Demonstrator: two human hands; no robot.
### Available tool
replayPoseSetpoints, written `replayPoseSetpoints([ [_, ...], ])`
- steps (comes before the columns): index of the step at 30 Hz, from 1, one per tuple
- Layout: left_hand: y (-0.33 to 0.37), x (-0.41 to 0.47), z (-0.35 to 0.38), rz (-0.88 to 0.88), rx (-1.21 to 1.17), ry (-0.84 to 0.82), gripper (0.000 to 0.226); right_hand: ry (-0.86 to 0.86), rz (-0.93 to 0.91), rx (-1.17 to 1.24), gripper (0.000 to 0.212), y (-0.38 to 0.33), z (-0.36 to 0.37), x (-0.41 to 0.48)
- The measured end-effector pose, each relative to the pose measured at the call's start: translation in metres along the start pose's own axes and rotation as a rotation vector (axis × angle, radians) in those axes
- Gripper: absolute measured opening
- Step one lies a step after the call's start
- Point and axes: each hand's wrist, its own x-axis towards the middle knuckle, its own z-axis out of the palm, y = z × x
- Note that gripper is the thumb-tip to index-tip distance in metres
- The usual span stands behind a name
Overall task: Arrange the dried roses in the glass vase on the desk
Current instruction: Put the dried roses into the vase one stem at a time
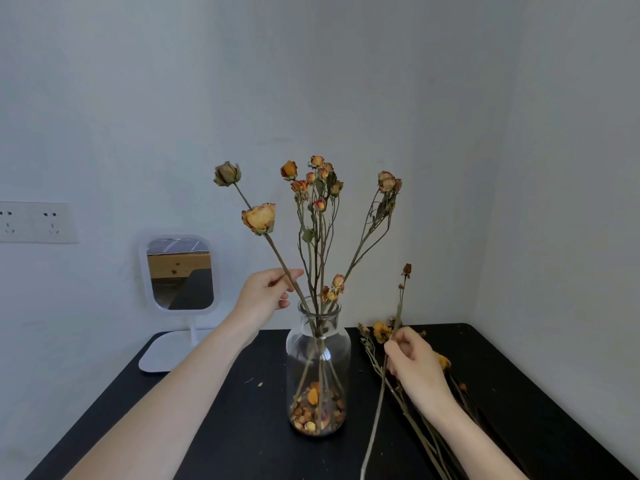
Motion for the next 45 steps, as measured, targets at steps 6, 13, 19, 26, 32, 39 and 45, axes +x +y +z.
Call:
replayPoseSetpoints([
  [6, -0.027, -0.010, -0.008, -0.051, 0.097, -0.181, 0.045, 0.113, -0.212, 0.253, 0.012, -0.037, -0.018, 0.002],
  [13, -0.045, -0.013, 0.008, -0.152, 0.094, -0.516, 0.055, 0.252, -0.446, 0.482, 0.029, -0.082, -0.036, 0.015],
  [19, -0.053, -0.019, 0.019, -0.113, 0.126, -0.380, 0.060, 0.292, -0.506, 0.442, 0.025, -0.094, -0.031, 0.025],
  [26, -0.054, -0.028, 0.026, -0.103, 0.090, -0.304, 0.076, 0.145, -0.435, 0.133, 0.004, -0.083, -0.007, 0.034],
  [32, -0.055, -0.032, 0.027, -0.102, 0.069, -0.284, 0.076, 0.032, -0.320, -0.083, 0.005, -0.073, 0.009, 0.038],
  [39, -0.054, -0.032, 0.028, -0.108, 0.056, -0.280, 0.072, 0.035, -0.262, 0.137, 0.018, -0.076, 0.007, 0.036],
  [45, -0.055, -0.032, 0.027, -0.108, 0.071, -0.275, 0.062, 0.122, -0.278, 0.127, 0.016, -0.078, 0.010, 0.042],
])
